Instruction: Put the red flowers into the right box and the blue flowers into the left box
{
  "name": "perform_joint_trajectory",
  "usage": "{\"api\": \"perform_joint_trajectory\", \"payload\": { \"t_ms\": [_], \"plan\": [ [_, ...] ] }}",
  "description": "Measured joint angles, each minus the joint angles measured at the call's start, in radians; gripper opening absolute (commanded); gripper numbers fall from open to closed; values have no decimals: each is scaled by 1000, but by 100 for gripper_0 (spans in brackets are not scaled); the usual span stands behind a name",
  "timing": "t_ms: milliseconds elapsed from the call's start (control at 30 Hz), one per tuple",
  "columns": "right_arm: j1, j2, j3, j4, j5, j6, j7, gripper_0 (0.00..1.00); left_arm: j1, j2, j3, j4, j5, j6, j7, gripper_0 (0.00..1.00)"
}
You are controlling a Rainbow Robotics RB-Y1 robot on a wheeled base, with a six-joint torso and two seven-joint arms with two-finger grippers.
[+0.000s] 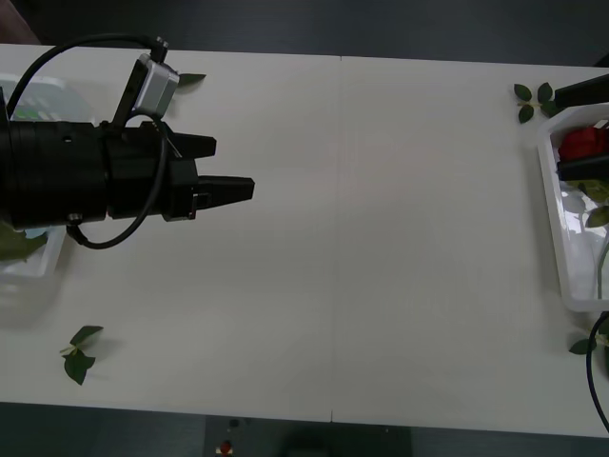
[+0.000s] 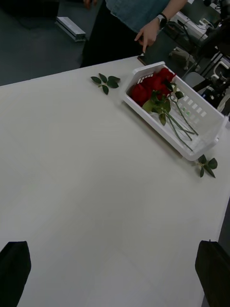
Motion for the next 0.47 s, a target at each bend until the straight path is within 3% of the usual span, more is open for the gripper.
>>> {"api": "perform_joint_trajectory", "payload": {
  "t_ms": [467],
  "plan": [
    [0, 0, 0, 0, 0, 0, 0, 100, 0, 0, 0, 11, 47, 6, -7, 100]
  ]
}}
